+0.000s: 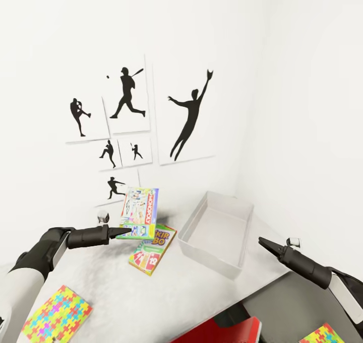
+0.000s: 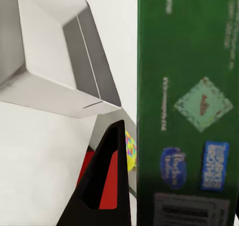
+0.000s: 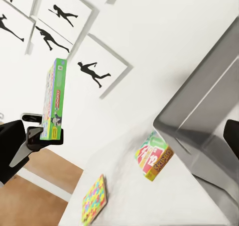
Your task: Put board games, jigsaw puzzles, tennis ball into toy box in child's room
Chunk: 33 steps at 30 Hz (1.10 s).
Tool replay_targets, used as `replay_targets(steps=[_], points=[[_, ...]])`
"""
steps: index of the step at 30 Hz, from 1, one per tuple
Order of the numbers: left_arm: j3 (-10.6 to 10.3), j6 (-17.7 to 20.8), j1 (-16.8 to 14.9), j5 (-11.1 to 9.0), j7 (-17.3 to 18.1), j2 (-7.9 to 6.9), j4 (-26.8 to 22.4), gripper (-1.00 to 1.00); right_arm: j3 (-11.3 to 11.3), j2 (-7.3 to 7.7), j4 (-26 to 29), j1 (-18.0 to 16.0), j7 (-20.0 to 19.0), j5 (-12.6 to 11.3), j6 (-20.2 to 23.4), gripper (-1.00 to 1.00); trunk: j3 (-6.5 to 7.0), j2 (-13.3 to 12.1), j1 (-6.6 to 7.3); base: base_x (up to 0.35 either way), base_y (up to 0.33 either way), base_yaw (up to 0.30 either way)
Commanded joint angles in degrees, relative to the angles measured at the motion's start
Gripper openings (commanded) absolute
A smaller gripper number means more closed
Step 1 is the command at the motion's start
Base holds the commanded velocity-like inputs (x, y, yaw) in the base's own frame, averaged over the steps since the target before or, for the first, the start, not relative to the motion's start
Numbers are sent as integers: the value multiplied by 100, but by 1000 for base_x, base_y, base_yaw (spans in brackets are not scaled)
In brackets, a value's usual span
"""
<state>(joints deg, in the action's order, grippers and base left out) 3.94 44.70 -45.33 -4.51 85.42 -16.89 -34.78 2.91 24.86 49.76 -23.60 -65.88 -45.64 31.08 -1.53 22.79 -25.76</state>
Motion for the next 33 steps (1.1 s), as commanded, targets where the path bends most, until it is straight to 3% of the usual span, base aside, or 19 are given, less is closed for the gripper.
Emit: replay_targets(steps=[1,20,33], points=[[4,59,-4,-4,18,-3,-2,-100,-1,2,-1,-4,-4,-33,48,100,-14,13,-3,-88,-12,-68],[23,66,-3,-13,28,-13,-2,-100,-1,2,-1,-4,2,-33,56,100,-14,13,-3,-102,20,-239],[32,66,-2,-15,32,-16,-3,-100,-1,2,-1,-4,0,-41,56,100,-23,13,-3,-4,-114,-44]])
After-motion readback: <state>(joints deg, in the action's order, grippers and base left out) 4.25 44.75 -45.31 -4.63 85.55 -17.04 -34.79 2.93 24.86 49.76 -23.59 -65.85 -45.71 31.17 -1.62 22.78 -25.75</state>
